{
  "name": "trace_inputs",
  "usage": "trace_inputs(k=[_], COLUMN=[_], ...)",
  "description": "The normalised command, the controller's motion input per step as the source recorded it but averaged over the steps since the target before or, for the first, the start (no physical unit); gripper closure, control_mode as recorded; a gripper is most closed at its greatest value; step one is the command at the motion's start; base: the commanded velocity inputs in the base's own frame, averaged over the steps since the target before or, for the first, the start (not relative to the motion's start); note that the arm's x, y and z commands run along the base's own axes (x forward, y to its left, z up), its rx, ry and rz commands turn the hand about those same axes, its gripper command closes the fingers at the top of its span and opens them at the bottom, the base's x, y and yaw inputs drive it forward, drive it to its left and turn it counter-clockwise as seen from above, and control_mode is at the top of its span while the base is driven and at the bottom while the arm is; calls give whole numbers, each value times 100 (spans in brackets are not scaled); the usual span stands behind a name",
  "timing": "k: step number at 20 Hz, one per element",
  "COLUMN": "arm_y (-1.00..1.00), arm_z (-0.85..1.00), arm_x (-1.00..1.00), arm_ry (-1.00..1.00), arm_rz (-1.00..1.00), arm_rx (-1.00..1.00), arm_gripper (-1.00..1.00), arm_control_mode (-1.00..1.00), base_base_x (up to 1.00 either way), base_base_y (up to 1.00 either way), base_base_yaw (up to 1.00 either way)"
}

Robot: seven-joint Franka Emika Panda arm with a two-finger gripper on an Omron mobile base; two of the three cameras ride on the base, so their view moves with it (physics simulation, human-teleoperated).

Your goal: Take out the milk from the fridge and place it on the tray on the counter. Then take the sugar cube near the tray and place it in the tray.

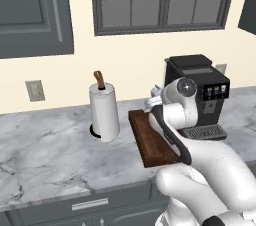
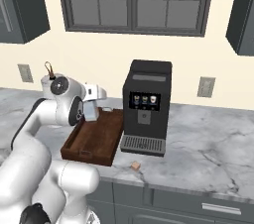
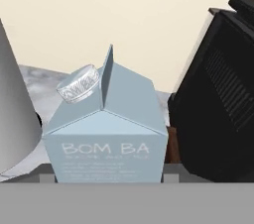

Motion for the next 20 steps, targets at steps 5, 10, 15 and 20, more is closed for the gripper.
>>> trace_inputs(k=[5, 10, 15, 20], arm_y=[0, 0, 0, 8], arm_z=[-37, -34, -26, -9], arm_x=[44, 20, 2, 11], arm_ry=[4, -1, -6, -7], arm_rz=[0, 0, 0, 0], arm_rx=[2, 6, 14, 5], arm_gripper=[100, 100, 100, 100], arm_control_mode=[-100, -100, -100, -100], base_base_x=[0, 0, 0, 0], base_base_y=[0, 0, 0, 0], base_base_yaw=[0, 0, 0, 0])
